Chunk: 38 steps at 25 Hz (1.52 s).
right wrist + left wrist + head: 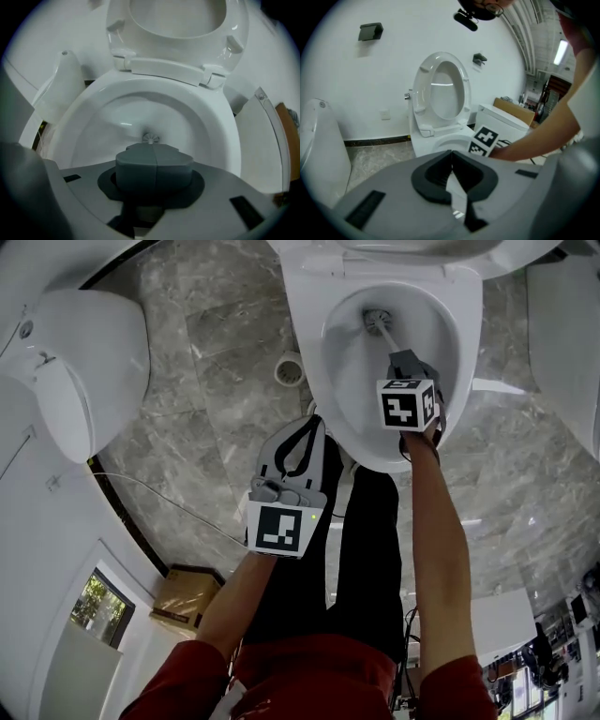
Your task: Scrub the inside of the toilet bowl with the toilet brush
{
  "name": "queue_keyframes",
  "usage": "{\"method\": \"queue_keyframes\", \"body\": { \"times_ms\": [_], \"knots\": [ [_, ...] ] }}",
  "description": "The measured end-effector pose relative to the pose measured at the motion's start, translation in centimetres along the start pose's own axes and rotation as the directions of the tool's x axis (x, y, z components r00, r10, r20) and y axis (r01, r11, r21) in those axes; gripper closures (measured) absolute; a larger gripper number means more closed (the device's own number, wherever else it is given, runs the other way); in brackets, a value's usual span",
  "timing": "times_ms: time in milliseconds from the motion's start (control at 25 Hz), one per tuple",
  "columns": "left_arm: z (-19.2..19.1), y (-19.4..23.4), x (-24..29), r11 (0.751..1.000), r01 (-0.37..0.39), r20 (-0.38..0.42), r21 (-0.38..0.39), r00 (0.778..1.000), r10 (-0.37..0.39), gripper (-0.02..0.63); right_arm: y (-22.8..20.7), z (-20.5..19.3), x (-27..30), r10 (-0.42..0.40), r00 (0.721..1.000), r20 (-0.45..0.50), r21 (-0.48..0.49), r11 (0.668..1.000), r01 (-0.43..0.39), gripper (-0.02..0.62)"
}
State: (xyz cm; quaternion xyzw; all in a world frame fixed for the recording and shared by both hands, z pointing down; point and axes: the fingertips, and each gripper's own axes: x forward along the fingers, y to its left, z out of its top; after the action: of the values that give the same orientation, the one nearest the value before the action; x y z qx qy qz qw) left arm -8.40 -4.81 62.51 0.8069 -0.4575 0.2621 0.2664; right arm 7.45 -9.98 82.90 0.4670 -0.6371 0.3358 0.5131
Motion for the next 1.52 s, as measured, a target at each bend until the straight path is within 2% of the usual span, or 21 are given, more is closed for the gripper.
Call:
{"method": "queue_keyframes", "body": {
  "times_ms": [80,120,160,200,240,280,320,360,400,440,480,520,560,600,760,880,1000,1160,1320,1440,1520],
  "knots": [
    [0.0,0.1,-0.2,1.000,-0.001,-0.002,-0.002,1.000,0.001,0.606,-0.6,0.8,1.1,0.041,0.999,-0.011,0.260,0.965,-0.037,0.449],
    [0.0,0.2,-0.3,1.000,-0.001,-0.004,-0.002,1.000,0.001,0.606,-0.9,0.2,1.4,0.089,0.996,-0.017,0.514,0.855,-0.068,0.450],
    [0.0,0.3,-0.4,1.000,-0.002,-0.005,-0.003,1.000,0.002,0.606,-1.0,-0.8,1.6,0.146,0.989,0.000,0.769,0.632,-0.093,0.451],
    [0.0,0.4,-0.4,1.000,-0.003,-0.006,-0.005,1.000,0.003,0.606,-1.1,-1.8,1.8,0.188,0.981,0.045,0.931,0.347,-0.109,0.451],
    [-0.1,0.5,-0.5,1.000,-0.005,-0.005,-0.009,1.000,0.005,0.607,-1.2,-2.5,1.9,0.203,0.975,0.089,0.985,0.125,-0.116,0.451],
    [-0.1,0.6,-0.6,1.000,-0.008,-0.004,-0.010,1.000,0.008,0.606,-1.3,-3.0,2.1,0.200,0.973,0.111,0.991,0.056,-0.125,0.453],
    [-0.2,0.8,-0.6,1.000,-0.010,-0.005,-0.009,1.000,0.010,0.607,-1.4,-3.1,2.1,0.189,0.977,0.103,0.980,0.150,-0.133,0.452],
    [-0.3,0.9,-0.6,1.000,-0.012,-0.007,-0.006,1.000,0.012,0.606,-1.4,-2.9,2.1,0.168,0.983,0.073,0.924,0.360,-0.131,0.451],
    [-0.3,0.9,-0.6,1.000,-0.014,-0.008,-0.004,1.000,0.014,0.606,-1.2,-2.4,1.9,0.136,0.990,0.036,0.781,0.615,-0.112,0.451],
    [-0.3,1.0,-0.6,1.000,-0.017,-0.008,-0.003,1.000,0.017,0.606,-0.7,-1.8,1.8,0.094,0.996,0.009,0.547,0.833,-0.084,0.451],
    [-0.2,1.0,-0.6,1.000,-0.020,-0.006,-0.001,1.000,0.020,0.606,0.0,-1.0,1.7,0.048,0.999,0.003,0.267,0.963,-0.047,0.451],
    [0.0,1.0,-0.7,1.000,-0.023,-0.002,0.004,1.000,0.023,0.606,0.4,-0.2,1.8,0.002,1.000,0.014,0.012,1.000,-0.002,0.449],
    [0.3,1.0,-0.8,1.000,-0.026,0.002,0.010,1.000,0.026,0.606,0.5,0.3,1.9,-0.028,0.999,0.029,-0.149,0.988,0.033,0.449],
    [0.7,1.0,-0.8,0.999,-0.027,0.008,0.017,1.000,0.027,0.606,0.4,0.5,1.9,-0.038,0.999,0.036,-0.199,0.979,0.044,0.449],
    [3.2,0.5,-1.9,0.998,-0.031,0.038,0.050,0.999,0.029,0.607,-0.2,0.2,-0.1,-0.010,0.999,0.031,-0.003,1.000,0.010,0.449],
    [5.8,-0.4,-3.5,0.997,-0.033,0.075,0.070,0.997,0.028,0.606,0.6,-0.5,-4.7,0.007,0.997,0.079,0.048,0.999,-0.011,0.450],
    [9.2,-2.2,-5.2,0.995,-0.031,0.158,0.099,0.987,0.015,0.606,1.0,-2.4,-12.3,0.047,0.990,0.136,0.101,0.993,-0.061,0.451],
    [13.9,-6.2,-10.1,0.992,0.002,0.183,0.127,0.983,-0.025,0.606,1.2,-7.2,-24.8,0.063,0.985,0.163,0.207,0.974,-0.097,0.451],
    [20.3,-9.4,-14.7,0.986,0.010,0.257,0.168,0.965,-0.054,0.606,-1.7,-7.8,-36.4,0.015,0.969,0.247,0.263,0.961,-0.082,0.449],
    [25.3,-10.7,-18.1,0.975,-0.018,0.332,0.222,0.941,-0.058,0.607,-4.9,-5.6,-44.3,-0.065,0.924,0.376,0.313,0.948,-0.061,0.449],
    [29.0,-11.2,-20.0,0.966,-0.043,0.400,0.255,0.914,-0.065,0.606,-7.6,-3.0,-49.2,-0.139,0.860,0.491,0.329,0.944,-0.035,0.449]
  ]
}}
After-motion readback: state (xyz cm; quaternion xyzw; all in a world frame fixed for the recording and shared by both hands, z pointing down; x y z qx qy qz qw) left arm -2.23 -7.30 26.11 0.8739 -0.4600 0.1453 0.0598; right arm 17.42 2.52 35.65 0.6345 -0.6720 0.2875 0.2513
